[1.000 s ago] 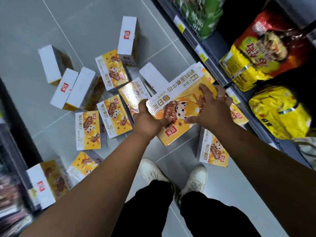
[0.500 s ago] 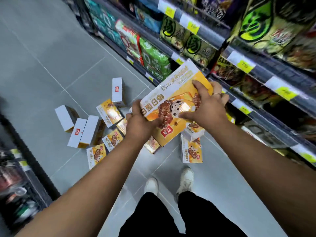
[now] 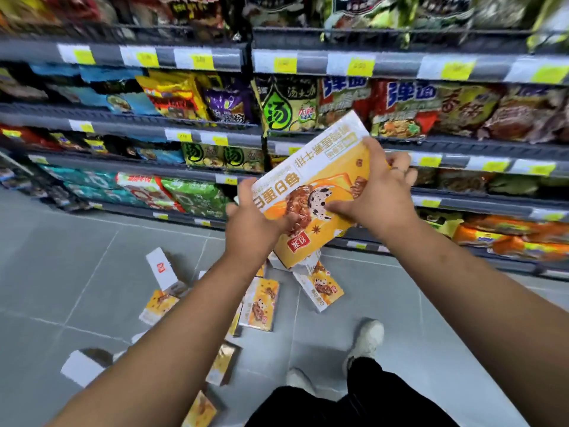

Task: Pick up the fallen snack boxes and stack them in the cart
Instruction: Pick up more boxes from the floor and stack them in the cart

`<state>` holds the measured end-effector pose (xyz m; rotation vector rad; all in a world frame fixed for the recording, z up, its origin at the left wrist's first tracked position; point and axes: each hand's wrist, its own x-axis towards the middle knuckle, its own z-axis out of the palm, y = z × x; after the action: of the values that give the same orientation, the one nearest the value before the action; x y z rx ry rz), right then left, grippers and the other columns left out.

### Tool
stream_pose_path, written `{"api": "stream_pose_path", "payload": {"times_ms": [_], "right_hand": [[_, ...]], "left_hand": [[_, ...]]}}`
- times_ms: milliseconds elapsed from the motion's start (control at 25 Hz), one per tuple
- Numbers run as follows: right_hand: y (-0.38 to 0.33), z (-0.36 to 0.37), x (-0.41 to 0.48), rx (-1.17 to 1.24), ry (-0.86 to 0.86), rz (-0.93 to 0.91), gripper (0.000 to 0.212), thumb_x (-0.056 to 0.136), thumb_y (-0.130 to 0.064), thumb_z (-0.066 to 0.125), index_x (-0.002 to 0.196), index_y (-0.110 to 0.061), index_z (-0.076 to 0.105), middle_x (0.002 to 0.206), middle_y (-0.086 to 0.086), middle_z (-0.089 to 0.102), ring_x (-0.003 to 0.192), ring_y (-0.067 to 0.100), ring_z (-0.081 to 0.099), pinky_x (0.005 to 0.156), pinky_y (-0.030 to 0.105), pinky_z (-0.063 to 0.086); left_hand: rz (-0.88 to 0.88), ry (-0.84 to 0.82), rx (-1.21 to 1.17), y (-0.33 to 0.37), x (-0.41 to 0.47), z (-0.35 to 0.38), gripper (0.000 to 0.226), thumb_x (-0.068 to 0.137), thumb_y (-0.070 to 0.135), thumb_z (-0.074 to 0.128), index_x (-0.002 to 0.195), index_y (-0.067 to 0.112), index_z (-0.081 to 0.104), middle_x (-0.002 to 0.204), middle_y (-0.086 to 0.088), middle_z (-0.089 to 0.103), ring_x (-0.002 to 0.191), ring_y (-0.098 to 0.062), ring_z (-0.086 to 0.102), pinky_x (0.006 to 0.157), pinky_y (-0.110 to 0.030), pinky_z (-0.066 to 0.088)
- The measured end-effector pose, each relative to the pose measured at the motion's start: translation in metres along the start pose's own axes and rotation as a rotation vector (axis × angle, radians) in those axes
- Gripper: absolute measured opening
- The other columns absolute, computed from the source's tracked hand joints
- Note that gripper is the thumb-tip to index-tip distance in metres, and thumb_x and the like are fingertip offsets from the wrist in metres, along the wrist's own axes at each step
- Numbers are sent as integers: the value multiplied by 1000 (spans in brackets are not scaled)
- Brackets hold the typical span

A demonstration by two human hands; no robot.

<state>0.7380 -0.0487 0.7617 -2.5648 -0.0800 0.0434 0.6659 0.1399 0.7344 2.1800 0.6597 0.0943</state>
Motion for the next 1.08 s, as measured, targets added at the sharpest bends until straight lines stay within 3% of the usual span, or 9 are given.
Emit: {"api": "stream_pose_path", "payload": {"times_ms": [80,240,360,600,760,920,1000,1080], "right_hand": [[18,-30,-14,12,60,107,125,59,-53,86,151,-34,4,141,14,19,125,35,23,101,42,35],[64,-81,-38,82,158,255,116,64,-51,84,150,-28,10,142,12,22,127,35,24,99,40,34],[113,-113,-60,72,195,354,120,64,-59,80,151,-21,6,149,11,25,132,38,25,101,41,29],[215,-183,-109,24,340,527,117,64,-63,78,151,-21,11,144,14,30,127,41,31,104,48,30],[300,-244,-137,83,394,573,105,63,-50,84,141,-11,26,135,18,34,123,40,36,102,43,34],[379,-299,-168,89,449,640,92,64,-45,85,131,-9,33,131,14,46,120,38,38,95,42,38],[418,-319,-179,75,471,654,95,65,-46,84,134,-10,30,132,14,49,120,38,40,95,42,38],[450,-336,-186,45,484,663,112,66,-48,83,148,-17,14,139,16,44,123,39,42,96,43,39]], "left_hand": [[89,-53,51,28,-8,10,91,67,41,86,139,32,31,120,-11,45,82,-20,43,73,-28,38],[199,-146,112,82,-27,43,91,66,50,84,137,38,29,116,-4,44,83,-22,50,72,-29,40],[293,-205,189,124,-57,78,91,68,53,81,139,40,27,116,-3,40,82,-21,48,69,-29,37],[403,-326,265,195,-128,170,91,70,51,81,140,41,24,124,-9,41,93,-31,58,73,-31,42],[458,-410,265,247,-188,243,91,69,48,83,137,42,24,127,-10,42,103,-34,57,88,-39,48],[557,-491,279,299,-243,315,92,68,45,84,138,40,25,128,-10,41,101,-32,59,79,-33,43],[598,-526,292,326,-261,348,91,69,45,84,138,39,25,128,-10,41,99,-33,59,78,-32,42],[664,-546,339,351,-275,378,90,70,45,83,139,40,24,129,-11,40,97,-35,60,76,-32,40]]}}
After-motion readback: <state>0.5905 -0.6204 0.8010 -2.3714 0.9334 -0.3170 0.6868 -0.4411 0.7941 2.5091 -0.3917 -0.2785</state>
